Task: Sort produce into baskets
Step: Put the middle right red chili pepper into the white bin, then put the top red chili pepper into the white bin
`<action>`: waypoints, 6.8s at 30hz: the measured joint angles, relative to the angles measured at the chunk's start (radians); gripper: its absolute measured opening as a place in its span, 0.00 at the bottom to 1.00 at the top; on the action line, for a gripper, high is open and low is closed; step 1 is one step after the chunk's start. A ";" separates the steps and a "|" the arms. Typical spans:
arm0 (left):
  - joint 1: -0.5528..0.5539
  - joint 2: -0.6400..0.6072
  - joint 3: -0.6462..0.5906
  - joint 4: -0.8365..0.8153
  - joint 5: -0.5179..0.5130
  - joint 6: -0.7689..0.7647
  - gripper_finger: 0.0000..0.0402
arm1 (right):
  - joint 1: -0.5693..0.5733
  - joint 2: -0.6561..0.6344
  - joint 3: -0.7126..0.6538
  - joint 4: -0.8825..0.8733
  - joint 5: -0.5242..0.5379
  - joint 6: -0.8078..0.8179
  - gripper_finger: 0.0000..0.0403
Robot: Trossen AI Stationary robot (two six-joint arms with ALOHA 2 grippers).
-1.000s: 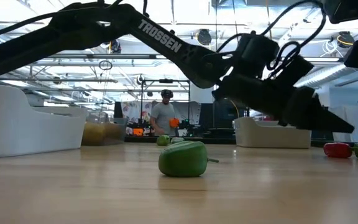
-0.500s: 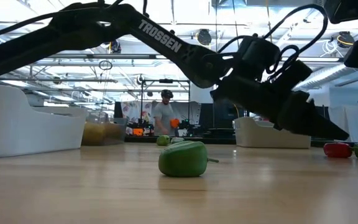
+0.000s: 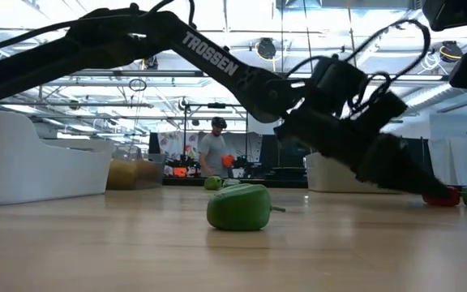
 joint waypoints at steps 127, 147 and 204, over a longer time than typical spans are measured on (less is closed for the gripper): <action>-0.351 -1.340 -1.026 -0.967 -0.776 -0.777 0.61 | -0.106 0.000 0.000 0.187 0.191 -0.433 0.00; 0.210 -0.938 -0.950 -0.437 -0.398 0.055 0.61 | -0.106 0.002 0.000 0.182 0.192 -0.404 0.00; 0.341 -0.560 -0.599 -0.689 -0.403 0.207 0.32 | -0.105 0.002 0.000 0.165 0.192 -0.430 0.00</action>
